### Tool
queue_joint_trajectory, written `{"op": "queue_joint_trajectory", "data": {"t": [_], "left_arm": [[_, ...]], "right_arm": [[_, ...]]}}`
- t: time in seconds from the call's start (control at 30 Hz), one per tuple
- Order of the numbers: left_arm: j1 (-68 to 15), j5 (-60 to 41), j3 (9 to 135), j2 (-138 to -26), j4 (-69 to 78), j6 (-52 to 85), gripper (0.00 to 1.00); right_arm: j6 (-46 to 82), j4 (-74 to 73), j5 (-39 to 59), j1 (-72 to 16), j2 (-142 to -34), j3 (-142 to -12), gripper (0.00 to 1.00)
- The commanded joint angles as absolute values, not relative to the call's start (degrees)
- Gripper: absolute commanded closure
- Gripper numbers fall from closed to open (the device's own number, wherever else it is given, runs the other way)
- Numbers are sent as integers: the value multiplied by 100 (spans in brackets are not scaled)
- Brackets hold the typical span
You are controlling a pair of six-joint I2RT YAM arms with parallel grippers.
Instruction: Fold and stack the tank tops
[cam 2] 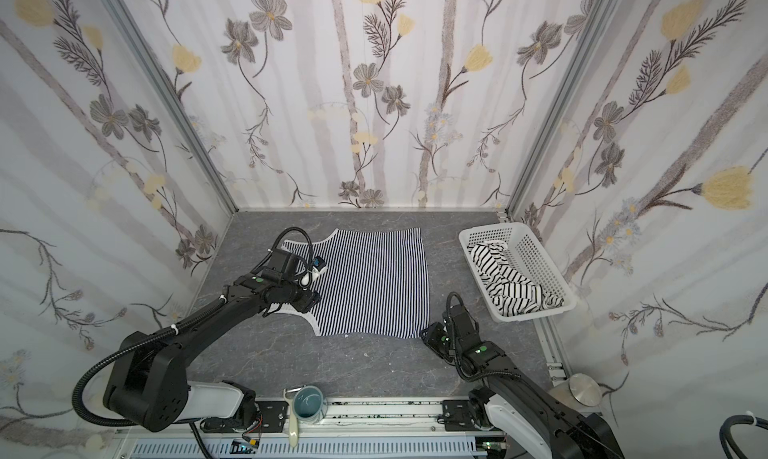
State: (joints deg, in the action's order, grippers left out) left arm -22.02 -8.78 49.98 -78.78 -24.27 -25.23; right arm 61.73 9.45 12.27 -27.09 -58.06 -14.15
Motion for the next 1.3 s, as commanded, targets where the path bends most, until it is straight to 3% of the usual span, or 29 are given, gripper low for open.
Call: {"op": "queue_joint_trajectory", "data": {"t": [0.0,0.7,1.07,1.27], "left_arm": [[-2197,-871,4977,-7865,-2364,-2512,32],[-2196,-730,4983,-7936,-2338,-2566,29],[-2258,-968,4888,-7942,-2472,-2735,26],[-2953,-677,4530,-7779,-2986,-3405,25]], "right_arm": [[6277,677,1356,-2688,-5912,-1406,67],[6179,623,1354,-2652,-6475,-1415,73],[5860,1001,1241,-2619,-6568,-1783,99],[5048,2223,747,-2676,-6673,-2726,100]]}}
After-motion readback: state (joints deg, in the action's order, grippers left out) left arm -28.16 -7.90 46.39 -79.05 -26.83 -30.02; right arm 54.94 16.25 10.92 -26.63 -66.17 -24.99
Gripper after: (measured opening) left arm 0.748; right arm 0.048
